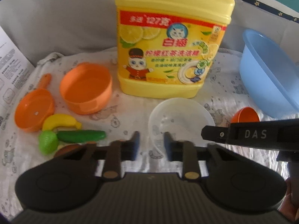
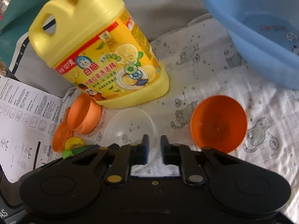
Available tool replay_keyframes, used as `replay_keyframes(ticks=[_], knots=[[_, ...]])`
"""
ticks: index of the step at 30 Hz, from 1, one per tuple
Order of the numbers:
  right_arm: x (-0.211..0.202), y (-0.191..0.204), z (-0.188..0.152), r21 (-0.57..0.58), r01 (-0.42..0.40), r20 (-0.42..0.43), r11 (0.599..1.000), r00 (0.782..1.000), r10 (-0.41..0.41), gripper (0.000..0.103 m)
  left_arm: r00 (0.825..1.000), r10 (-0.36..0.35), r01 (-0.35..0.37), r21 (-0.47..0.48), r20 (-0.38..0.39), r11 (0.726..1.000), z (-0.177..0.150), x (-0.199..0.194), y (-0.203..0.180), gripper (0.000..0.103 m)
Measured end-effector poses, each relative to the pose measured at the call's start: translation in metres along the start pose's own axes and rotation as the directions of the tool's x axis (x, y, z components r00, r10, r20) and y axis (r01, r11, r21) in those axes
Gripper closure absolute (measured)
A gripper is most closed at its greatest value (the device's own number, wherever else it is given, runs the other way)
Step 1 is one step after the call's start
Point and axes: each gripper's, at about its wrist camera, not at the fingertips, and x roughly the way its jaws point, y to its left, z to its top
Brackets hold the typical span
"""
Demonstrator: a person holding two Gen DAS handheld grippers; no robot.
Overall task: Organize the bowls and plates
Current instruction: 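Move to the clear white bowl and close both grippers on its rim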
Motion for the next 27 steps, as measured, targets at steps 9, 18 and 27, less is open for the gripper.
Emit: replay_keyframes(ticks=[9,18,27], knots=[[-0.021,0.005,-0.006,-0.003,-0.011,0.006,1.000,1.000,0.011,0.095,1.000,0.014,-0.014,0.030,-0.010,0.999,-0.005,-0.020,-0.007,0.092],[-0.063,0.011,-0.028,-0.015,-0.018,0.004,1.000,1.000,0.018,0.095,1.000,0.025,-0.025,0.052,-0.007,0.998,-0.021,-0.063,-0.016,0.092],[-0.113,0.013,-0.065,-0.026,-0.021,0.006,0.999,1.000,0.022,0.095,1.000,0.015,-0.015,0.064,-0.003,0.998,-0.049,-0.118,-0.028,0.091]])
